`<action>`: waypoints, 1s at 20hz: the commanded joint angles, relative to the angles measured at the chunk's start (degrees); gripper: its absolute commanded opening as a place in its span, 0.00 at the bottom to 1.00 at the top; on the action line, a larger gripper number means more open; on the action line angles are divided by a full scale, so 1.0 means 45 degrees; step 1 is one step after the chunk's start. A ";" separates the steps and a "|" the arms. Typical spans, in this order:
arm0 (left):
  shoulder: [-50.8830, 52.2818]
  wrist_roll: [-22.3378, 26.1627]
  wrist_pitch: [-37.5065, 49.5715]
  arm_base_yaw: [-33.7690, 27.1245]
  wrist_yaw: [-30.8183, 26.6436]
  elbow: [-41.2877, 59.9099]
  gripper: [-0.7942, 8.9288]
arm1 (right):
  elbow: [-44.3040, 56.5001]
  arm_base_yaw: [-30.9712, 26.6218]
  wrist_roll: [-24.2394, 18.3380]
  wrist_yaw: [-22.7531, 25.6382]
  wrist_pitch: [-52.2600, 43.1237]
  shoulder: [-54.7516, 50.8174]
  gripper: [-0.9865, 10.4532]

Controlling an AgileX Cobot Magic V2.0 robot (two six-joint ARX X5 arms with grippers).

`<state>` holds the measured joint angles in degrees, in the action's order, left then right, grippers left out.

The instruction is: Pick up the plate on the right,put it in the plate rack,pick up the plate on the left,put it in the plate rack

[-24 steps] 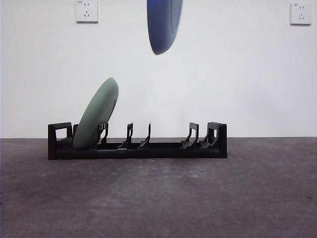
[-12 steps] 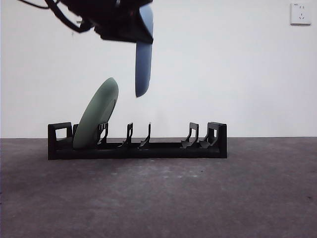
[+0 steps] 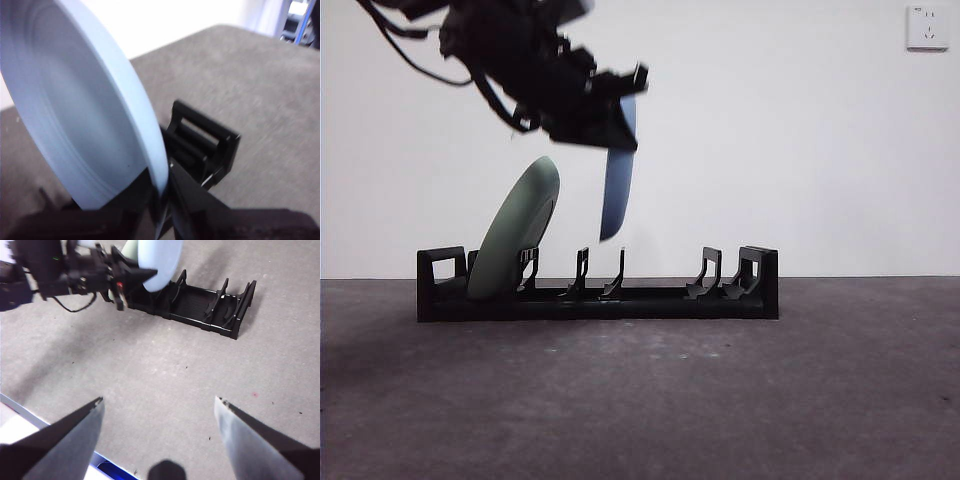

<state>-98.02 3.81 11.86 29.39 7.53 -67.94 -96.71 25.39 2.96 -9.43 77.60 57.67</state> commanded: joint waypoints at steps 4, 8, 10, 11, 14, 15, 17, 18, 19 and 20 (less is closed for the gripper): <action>-0.0937 0.0005 -0.0063 -0.0155 -0.0015 -0.0019 0.07 | 0.0078 0.0019 -0.0194 0.0015 0.0277 0.0000 0.42; -0.1360 0.0034 -0.0364 -0.0155 -0.0398 -0.0019 0.07 | 0.0092 0.0019 -0.0379 0.0015 0.0277 0.0155 0.42; -0.1418 0.0335 -0.0714 -0.0155 -0.0690 -0.0019 0.07 | 0.0185 0.0019 -0.0423 0.0015 0.0277 0.0219 0.42; -0.1418 0.0510 -0.0826 -0.0155 -0.0733 -0.0019 0.07 | 0.0248 0.0019 -0.0437 0.0015 0.0277 0.0223 0.42; -0.1418 0.0554 -0.1268 -0.0155 -0.0729 -0.0019 0.07 | 0.0291 0.0019 -0.0515 0.0010 0.0277 0.0316 0.42; -0.1418 0.0554 -0.1462 -0.0155 -0.0719 -0.0019 0.07 | 0.0291 0.0019 -0.0539 0.0010 0.0277 0.0316 0.42; -0.1418 0.0544 -0.1700 -0.0155 -0.0675 -0.0019 0.09 | 0.0291 0.0019 -0.0573 0.0005 0.0277 0.0316 0.42; -0.1418 0.0539 -0.1744 -0.0155 -0.0675 -0.0019 0.09 | 0.0291 0.0019 -0.0573 0.0010 0.0277 0.0316 0.42; -0.1413 0.0529 -0.1787 -0.0155 -0.0675 -0.0019 0.09 | 0.0291 0.0019 -0.0573 0.0010 0.0277 0.0316 0.42; -0.1413 0.0471 -0.1826 -0.0155 -0.0670 -0.0019 0.09 | 0.0291 0.0019 -0.0578 0.0010 0.0277 0.0316 0.42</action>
<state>-103.61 6.39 5.15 28.88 5.08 -68.53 -95.88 25.39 0.78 -9.39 77.60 59.13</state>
